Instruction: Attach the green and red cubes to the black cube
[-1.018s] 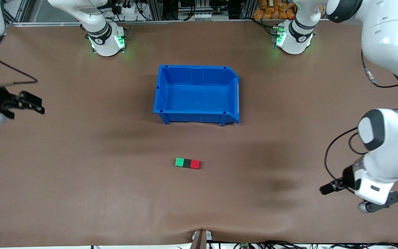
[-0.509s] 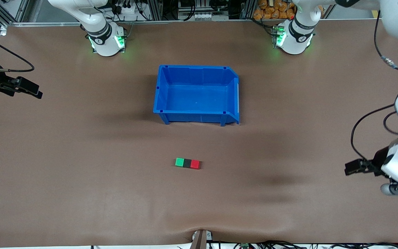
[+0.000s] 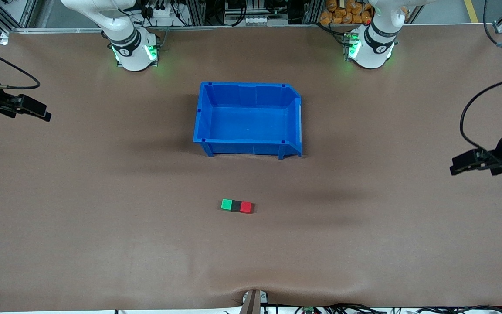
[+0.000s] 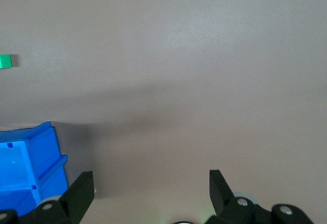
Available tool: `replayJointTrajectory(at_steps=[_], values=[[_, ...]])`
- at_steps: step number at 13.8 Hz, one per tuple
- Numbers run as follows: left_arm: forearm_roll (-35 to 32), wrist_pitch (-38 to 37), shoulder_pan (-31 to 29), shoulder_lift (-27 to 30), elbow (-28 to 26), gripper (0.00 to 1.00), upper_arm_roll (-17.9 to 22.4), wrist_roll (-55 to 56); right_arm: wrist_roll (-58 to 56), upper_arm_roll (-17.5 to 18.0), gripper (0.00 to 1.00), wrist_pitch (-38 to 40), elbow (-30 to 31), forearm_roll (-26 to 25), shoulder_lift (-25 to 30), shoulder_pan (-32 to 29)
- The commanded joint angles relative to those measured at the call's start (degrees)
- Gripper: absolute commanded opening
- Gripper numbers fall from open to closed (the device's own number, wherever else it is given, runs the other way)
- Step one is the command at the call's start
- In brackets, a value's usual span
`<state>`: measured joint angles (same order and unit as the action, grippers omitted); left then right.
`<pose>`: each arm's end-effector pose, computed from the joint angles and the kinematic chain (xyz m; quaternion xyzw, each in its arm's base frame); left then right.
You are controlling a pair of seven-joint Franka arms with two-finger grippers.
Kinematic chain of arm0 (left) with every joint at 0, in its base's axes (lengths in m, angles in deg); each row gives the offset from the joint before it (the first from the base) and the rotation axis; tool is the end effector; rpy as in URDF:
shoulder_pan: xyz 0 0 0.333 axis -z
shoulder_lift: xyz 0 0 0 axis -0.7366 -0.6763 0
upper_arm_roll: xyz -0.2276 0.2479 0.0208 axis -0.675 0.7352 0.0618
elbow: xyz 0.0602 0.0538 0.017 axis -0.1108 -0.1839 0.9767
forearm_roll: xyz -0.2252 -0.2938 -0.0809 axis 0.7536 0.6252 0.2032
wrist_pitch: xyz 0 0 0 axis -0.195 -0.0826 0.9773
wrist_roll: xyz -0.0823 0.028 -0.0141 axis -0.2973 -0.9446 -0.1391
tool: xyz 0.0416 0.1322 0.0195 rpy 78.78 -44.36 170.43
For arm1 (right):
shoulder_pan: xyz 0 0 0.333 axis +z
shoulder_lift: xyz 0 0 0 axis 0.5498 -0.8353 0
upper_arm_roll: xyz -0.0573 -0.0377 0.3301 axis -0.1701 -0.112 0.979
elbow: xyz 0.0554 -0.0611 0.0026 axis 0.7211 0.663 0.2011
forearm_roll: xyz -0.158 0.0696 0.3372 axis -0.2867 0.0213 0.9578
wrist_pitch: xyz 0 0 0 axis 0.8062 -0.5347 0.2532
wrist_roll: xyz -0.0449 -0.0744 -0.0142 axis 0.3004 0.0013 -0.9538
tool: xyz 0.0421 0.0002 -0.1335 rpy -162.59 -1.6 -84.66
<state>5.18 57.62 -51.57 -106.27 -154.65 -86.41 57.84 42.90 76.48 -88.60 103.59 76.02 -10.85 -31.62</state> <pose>0.6518 -0.0233 0.5944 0.9994 0.0011 0.0330 0.0058 0.5244 -0.0199 0.5904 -0.9964 0.0673 0.0474 0.0184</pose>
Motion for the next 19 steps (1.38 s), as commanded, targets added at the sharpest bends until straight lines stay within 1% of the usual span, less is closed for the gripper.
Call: replayJointTrajectory(at_steps=[1, 6, 12, 15, 19], values=[[2.6, 0.6, -2.5, 7.8, -9.0, 1.00, -0.3, 0.2, -0.2, 1.1, 1.00, 1.0, -0.4, -0.7, 0.8, -1.3], [2.7, 0.5, -4.4, 18.0, -18.4, 1.00, -0.3, -2.1, -0.2, 1.2, 1.00, 1.5, -0.4, -0.7, 0.7, -1.2], [2.9, -0.7, -5.7, 20.8, -19.8, 1.00, -0.2, -5.4, -0.2, 1.2, 1.00, 1.5, -0.4, -0.7, 0.5, -1.3], [2.9, -0.8, -5.7, 20.3, -18.9, 1.00, 0.0, -9.0, -0.2, 1.3, 1.00, 1.7, -0.4, -0.7, 0.5, -1.3], [2.8, -0.8, -5.5, 20.3, -18.6, 1.00, 0.1, -8.9, -0.2, 1.3, 1.00, 1.8, -0.4, -0.7, 0.5, -1.2]])
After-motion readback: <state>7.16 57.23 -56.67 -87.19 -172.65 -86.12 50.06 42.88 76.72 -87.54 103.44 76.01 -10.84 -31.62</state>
